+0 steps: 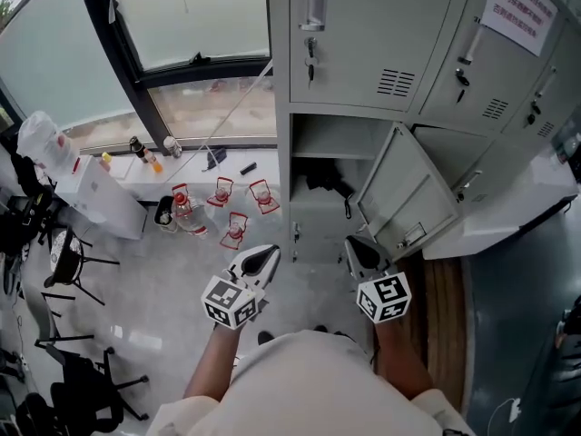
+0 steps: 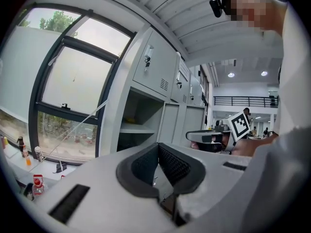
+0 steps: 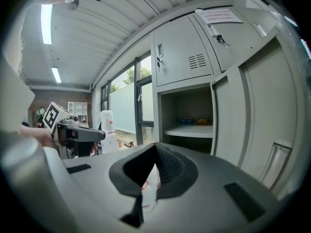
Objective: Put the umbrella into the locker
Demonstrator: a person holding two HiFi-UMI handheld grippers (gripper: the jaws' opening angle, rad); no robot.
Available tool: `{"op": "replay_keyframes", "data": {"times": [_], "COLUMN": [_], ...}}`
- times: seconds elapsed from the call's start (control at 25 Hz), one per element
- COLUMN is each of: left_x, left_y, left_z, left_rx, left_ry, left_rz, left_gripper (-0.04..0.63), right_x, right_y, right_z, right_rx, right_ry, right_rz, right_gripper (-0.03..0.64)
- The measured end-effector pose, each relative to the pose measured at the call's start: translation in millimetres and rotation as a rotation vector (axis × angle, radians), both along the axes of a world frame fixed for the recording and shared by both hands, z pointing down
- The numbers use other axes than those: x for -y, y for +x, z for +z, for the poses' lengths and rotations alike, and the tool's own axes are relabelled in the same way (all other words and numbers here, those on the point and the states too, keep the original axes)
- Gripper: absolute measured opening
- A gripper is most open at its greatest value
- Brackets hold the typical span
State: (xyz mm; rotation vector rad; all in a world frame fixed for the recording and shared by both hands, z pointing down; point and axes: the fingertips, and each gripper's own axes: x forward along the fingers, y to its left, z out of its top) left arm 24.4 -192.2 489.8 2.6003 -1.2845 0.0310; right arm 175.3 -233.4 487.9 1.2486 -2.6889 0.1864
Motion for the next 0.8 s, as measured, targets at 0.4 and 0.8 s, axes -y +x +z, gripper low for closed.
{"op": "replay_keyframes", "data": {"times": [0.4, 0.8], "left_x": [-2, -3], "left_y": [2, -2], "left_z": [-4, -6], "left_rx": [-0.006, -0.010], "left_ry": [0.008, 0.019], "left_rz": [0.025, 0.024], "left_gripper": [0.005, 0.005], "right_x": [-5, -7], "right_y": [-8, -12], "right_z": [-2, 0], "right_rx": [-0.002, -0.008], "right_ry": [-0.002, 0.003], "right_rz": [0.001, 0.003], "right_gripper": [0.006, 0.006]}}
